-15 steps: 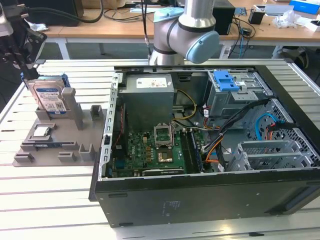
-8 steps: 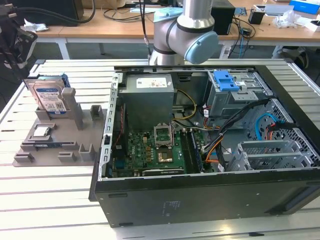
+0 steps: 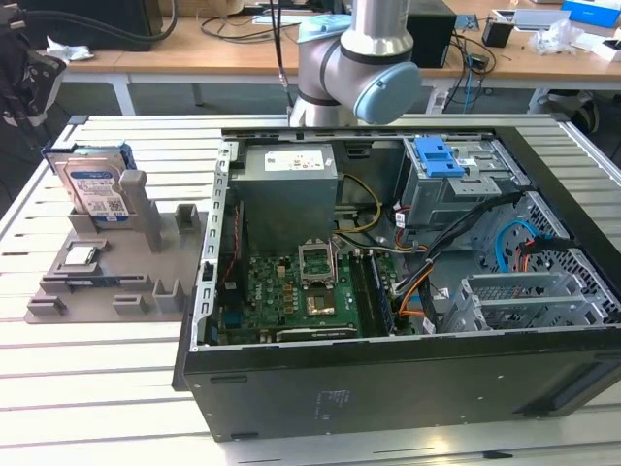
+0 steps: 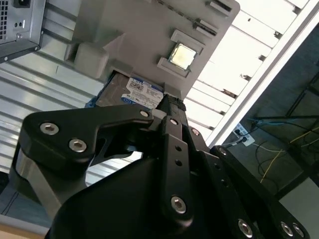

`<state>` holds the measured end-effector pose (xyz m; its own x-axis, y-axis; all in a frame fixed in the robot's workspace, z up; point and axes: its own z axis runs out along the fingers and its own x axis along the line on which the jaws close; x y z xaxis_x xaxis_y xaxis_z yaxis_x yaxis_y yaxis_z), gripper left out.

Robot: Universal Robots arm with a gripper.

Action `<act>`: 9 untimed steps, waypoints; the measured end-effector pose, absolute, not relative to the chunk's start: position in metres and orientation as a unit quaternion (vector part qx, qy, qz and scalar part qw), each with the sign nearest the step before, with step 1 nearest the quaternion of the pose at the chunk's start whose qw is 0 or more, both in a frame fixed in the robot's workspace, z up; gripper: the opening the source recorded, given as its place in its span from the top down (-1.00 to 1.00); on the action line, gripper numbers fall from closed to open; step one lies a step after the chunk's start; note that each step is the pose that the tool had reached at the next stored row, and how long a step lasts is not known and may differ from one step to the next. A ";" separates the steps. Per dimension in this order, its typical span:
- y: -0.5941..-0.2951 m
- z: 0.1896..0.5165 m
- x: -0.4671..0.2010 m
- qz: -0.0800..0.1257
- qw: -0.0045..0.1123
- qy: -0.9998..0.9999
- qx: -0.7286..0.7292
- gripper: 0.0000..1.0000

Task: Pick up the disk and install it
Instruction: 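Reach for the disk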

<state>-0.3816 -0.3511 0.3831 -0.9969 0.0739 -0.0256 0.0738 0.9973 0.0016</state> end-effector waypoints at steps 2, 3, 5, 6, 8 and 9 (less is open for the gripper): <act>-0.344 0.382 -0.382 0.000 0.013 0.999 0.037 0.79; -0.342 0.382 -0.382 0.000 0.013 0.999 0.037 0.79; -0.341 0.382 -0.383 0.000 0.013 0.999 0.037 0.79; -0.341 0.382 -0.383 0.000 0.013 0.999 0.037 0.79; -0.341 0.382 -0.383 0.000 0.013 0.999 0.037 0.79; -0.341 0.382 -0.383 0.000 0.013 0.999 0.037 0.79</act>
<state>-0.3834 -0.3412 0.3818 -0.9969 0.0739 -0.0256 0.0739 0.9973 0.0016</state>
